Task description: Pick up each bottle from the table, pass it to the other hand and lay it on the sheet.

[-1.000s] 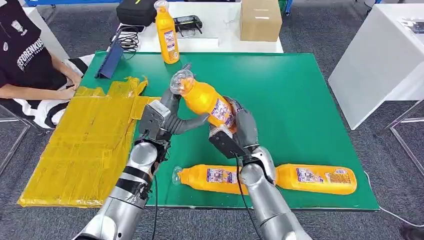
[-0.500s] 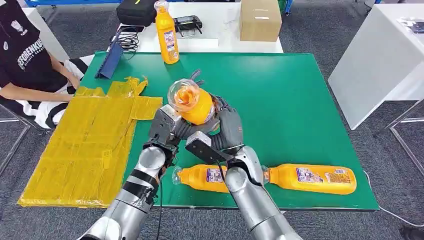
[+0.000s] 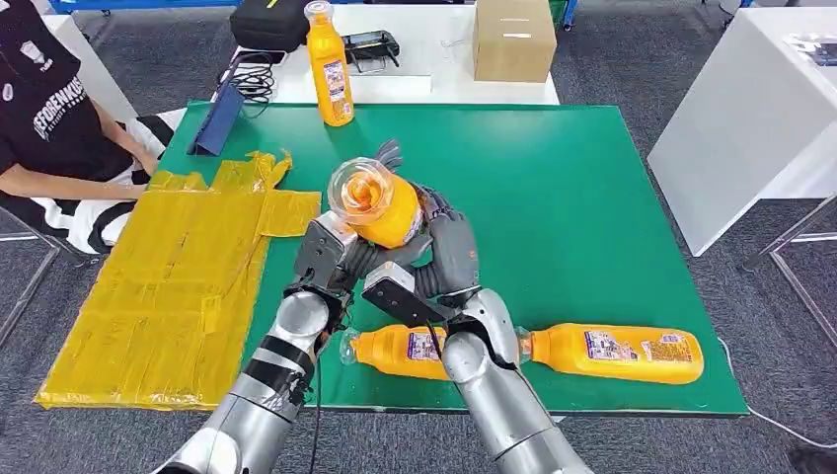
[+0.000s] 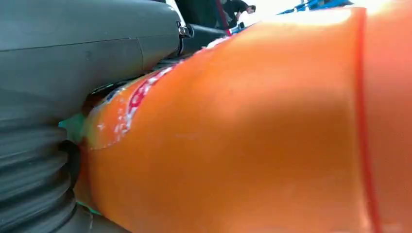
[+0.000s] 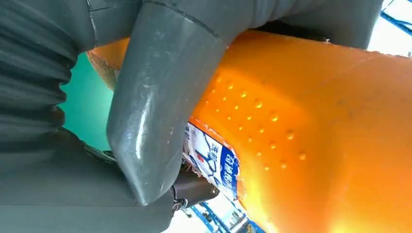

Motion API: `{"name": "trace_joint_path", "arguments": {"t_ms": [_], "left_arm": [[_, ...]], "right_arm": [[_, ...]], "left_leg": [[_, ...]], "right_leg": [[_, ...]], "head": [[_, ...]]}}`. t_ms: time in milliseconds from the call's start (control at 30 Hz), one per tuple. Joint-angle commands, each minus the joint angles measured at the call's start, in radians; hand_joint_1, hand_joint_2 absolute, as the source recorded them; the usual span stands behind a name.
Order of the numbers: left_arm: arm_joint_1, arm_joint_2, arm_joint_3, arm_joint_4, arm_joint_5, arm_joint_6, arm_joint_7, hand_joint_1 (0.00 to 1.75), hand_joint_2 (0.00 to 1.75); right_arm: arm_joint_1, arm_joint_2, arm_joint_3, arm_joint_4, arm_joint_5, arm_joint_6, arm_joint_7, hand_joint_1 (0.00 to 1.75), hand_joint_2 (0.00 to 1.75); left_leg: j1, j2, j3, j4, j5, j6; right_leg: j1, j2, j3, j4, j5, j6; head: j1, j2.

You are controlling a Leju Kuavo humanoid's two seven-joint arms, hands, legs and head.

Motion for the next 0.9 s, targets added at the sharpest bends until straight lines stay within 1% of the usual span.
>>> {"name": "trace_joint_path", "arguments": {"t_ms": [33, 200, 300, 400, 433, 467, 500, 633, 667, 700, 733, 767, 833, 900], "left_arm": [[-0.039, -0.009, -0.007, 0.056, 0.013, 0.012, 0.004, 1.75, 1.75], [-0.038, -0.009, -0.004, 0.052, 0.014, 0.013, 0.003, 1.75, 1.75], [-0.027, -0.015, 0.034, -0.003, 0.045, 0.030, 0.005, 1.75, 1.75], [-0.026, -0.016, 0.038, -0.004, 0.048, 0.033, 0.005, 1.75, 1.75], [-0.023, -0.017, 0.045, -0.011, 0.054, 0.039, 0.004, 1.75, 1.75], [-0.022, -0.015, 0.053, -0.017, 0.060, 0.045, 0.005, 1.75, 1.75], [-0.023, -0.014, 0.068, -0.020, 0.071, 0.051, 0.012, 1.75, 1.75], [-0.046, 0.013, 0.123, -0.031, 0.099, 0.075, 0.026, 1.75, 1.75], [-0.057, 0.021, 0.137, -0.033, 0.089, 0.094, 0.038, 1.75, 1.75], [-0.070, 0.033, 0.150, -0.037, 0.050, 0.147, 0.040, 1.75, 1.75], [-0.086, 0.037, 0.175, -0.027, 0.064, 0.146, 0.062, 1.75, 1.75], [-0.107, 0.048, 0.212, -0.004, 0.116, 0.109, 0.094, 1.75, 1.75], [-0.147, 0.067, 0.262, 0.062, 0.140, 0.107, 0.096, 1.75, 1.75], [-0.183, 0.078, 0.320, 0.143, 0.197, 0.074, 0.108, 1.75, 1.75]], "right_arm": [[-0.020, -0.019, 0.073, 0.028, 0.009, 0.012, -0.009, 1.75, 1.75], [-0.021, -0.019, 0.073, 0.031, 0.009, 0.012, -0.008, 1.75, 1.75], [-0.020, -0.019, 0.070, 0.065, 0.017, 0.009, -0.005, 1.75, 1.75], [-0.019, -0.019, 0.069, 0.063, 0.016, 0.009, -0.004, 1.75, 1.75], [-0.014, -0.019, 0.066, 0.058, 0.010, 0.011, -0.003, 1.52, 1.75], [-0.010, -0.019, 0.062, 0.055, 0.007, 0.014, -0.004, 0.35, 1.75], [-0.002, -0.019, 0.054, 0.044, 0.003, 0.005, -0.011, 0.00, 1.75], [0.041, -0.025, 0.027, -0.031, 0.006, 0.013, -0.032, 0.00, 1.75], [0.047, -0.027, 0.025, -0.049, 0.011, 0.013, -0.033, 0.00, 1.75], [0.058, -0.031, 0.023, -0.075, 0.013, 0.016, -0.034, 0.00, 1.75], [0.066, -0.035, 0.023, -0.096, 0.013, 0.021, -0.034, 0.00, 1.75], [0.072, -0.039, 0.024, -0.112, 0.014, 0.024, -0.034, 0.00, 1.75], [0.080, -0.043, 0.022, -0.133, 0.011, 0.020, -0.038, 0.00, 1.75], [0.084, -0.045, 0.017, -0.145, 0.002, 0.011, -0.045, 0.00, 1.75]], "left_leg": [[0.000, 0.000, 0.003, -0.002, 0.000, 0.001], [0.000, 0.000, 0.003, -0.002, 0.000, 0.001], [0.000, 0.000, 0.003, -0.002, -0.001, 0.001], [0.000, 0.000, 0.003, -0.001, -0.001, 0.001], [0.000, -0.001, 0.003, -0.002, 0.000, 0.001], [0.000, 0.000, 0.002, -0.001, 0.000, 0.001], [0.000, -0.001, 0.003, -0.002, 0.000, 0.001], [0.001, -0.001, 0.003, -0.002, 0.000, 0.001], [0.000, -0.001, 0.002, -0.001, 0.000, 0.001], [0.001, 0.000, 0.001, -0.001, 0.000, 0.001], [0.001, 0.001, 0.003, -0.001, -0.001, 0.001], [0.000, 0.000, 0.001, 0.000, 0.000, 0.001], [0.001, 0.000, 0.003, -0.001, 0.000, 0.001], [0.000, 0.001, 0.003, -0.002, 0.000, 0.001]], "right_leg": [[0.000, -0.001, 0.003, -0.002, 0.000, 0.000], [0.000, -0.001, 0.003, -0.002, 0.000, 0.000], [0.000, 0.000, 0.003, -0.002, 0.000, 0.000], [0.000, -0.001, 0.003, -0.002, 0.000, 0.000], [0.000, -0.001, 0.003, -0.002, 0.000, 0.000], [0.000, -0.001, 0.002, -0.001, 0.000, 0.000], [0.000, -0.001, 0.004, -0.002, 0.000, 0.000], [0.001, -0.001, 0.004, -0.002, 0.000, 0.000], [0.000, -0.001, 0.002, -0.001, 0.000, 0.000], [0.001, 0.000, 0.001, -0.001, 0.000, 0.000], [0.001, 0.000, 0.003, -0.001, 0.000, 0.000], [0.001, -0.001, 0.001, -0.001, 0.000, 0.000], [0.001, 0.000, 0.003, -0.001, 0.000, 0.000], [0.000, 0.000, 0.002, -0.001, 0.000, 0.000]], "head": [[0.000, 0.000], [0.000, 0.000], [0.000, 0.000], [0.000, 0.000], [0.000, 0.000], [0.000, 0.000], [0.000, 0.000], [0.000, 0.000], [0.000, 0.000], [0.000, 0.000], [0.000, 0.000], [0.000, 0.000], [0.000, 0.000], [-0.001, 0.000]]}}
